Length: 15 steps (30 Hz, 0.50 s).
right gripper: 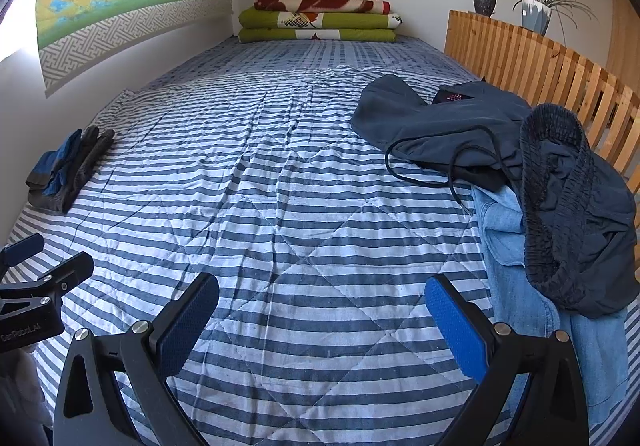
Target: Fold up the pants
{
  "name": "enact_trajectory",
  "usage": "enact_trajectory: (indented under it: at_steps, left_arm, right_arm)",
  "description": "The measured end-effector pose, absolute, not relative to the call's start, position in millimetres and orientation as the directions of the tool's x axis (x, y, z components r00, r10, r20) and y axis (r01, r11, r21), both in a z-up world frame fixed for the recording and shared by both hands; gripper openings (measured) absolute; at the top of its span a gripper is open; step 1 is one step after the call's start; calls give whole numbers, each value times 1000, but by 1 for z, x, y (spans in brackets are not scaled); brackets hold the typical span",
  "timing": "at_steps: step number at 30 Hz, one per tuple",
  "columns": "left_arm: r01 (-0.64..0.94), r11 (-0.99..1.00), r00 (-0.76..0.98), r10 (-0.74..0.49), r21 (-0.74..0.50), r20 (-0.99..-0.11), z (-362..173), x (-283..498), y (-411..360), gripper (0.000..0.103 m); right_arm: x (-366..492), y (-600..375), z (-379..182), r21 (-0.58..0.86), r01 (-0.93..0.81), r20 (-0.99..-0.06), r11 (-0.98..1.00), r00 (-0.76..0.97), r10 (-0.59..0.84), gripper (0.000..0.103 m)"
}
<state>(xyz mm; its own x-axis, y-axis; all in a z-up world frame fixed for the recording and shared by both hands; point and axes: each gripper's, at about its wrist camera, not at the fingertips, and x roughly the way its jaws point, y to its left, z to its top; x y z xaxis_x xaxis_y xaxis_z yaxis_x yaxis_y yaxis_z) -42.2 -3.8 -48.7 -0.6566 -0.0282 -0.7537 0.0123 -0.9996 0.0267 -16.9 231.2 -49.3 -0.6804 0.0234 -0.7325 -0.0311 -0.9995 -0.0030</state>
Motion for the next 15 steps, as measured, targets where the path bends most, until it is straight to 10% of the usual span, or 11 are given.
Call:
enact_trajectory:
  at_steps: [15]
  left_arm:
    - [5, -999, -651, -31, 36, -759, -56, -50, 4, 102]
  right_arm:
    - [-19, 246, -53, -18, -64, -729, -998, -683, 57, 101]
